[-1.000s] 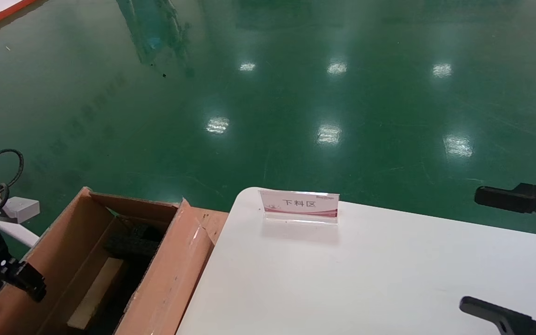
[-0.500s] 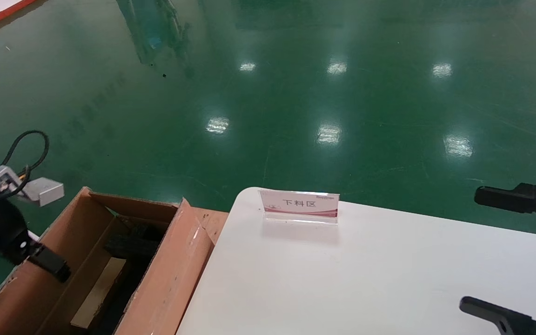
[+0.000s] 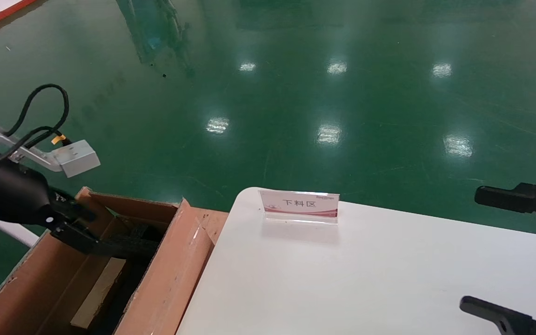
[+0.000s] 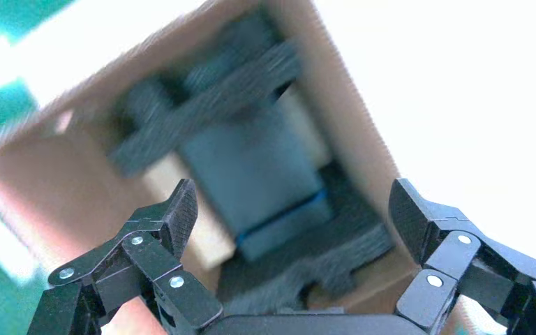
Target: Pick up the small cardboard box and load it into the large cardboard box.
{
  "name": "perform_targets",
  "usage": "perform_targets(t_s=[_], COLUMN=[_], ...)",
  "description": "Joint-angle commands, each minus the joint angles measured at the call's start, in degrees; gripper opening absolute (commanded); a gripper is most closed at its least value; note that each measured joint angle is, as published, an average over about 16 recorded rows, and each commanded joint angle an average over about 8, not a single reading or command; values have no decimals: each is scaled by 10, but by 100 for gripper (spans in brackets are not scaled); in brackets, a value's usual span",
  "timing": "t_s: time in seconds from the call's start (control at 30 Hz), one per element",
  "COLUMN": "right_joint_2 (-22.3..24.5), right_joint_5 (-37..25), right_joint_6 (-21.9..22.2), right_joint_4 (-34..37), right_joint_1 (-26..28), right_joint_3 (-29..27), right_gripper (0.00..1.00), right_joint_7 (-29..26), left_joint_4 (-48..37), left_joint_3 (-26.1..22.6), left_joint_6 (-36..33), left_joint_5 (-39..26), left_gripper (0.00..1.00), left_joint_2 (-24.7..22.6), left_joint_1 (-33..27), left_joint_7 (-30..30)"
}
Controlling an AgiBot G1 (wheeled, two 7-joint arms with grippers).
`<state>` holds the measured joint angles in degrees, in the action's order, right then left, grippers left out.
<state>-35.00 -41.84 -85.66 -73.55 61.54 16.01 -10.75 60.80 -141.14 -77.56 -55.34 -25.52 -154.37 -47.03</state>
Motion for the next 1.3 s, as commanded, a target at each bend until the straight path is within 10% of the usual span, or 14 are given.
perform_targets(t_s=[0.03, 0.27, 1.3], right_joint_2=[0, 0, 0], right_joint_5=[0, 0, 0], right_joint_6=[0, 0, 0], right_joint_4=[0, 0, 0], right_joint_1=[0, 0, 0], right_joint_3=[0, 0, 0], right_gripper=[100, 100, 100], right_joint_7=[0, 0, 0], left_joint_4=[12, 31, 49], left_joint_3=[20, 58, 297], left_joint_6=[-10, -30, -38], left_joint_5=[17, 53, 63], left_gripper=[100, 100, 100], left_joint_2=[23, 70, 30], left_joint_1=[-12, -17, 171], left_joint_7=[47, 140, 176])
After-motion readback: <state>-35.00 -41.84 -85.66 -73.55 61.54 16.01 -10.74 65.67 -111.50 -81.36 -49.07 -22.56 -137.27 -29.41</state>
